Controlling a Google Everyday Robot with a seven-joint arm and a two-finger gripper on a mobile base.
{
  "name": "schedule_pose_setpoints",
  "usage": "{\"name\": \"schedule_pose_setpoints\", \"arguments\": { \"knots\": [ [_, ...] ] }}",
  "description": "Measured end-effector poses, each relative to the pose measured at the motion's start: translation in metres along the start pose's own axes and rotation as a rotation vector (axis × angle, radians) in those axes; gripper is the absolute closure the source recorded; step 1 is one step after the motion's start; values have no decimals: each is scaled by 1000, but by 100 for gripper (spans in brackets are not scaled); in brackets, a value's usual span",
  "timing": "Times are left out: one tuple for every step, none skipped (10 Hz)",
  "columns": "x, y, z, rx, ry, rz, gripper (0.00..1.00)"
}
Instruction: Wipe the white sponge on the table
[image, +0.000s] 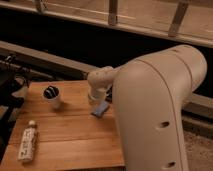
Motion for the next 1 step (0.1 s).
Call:
{"name": "schedule_pose_setpoints", "arguments": {
  "knots": [
    [1, -1, -1, 1, 0, -1, 95]
  ]
}}
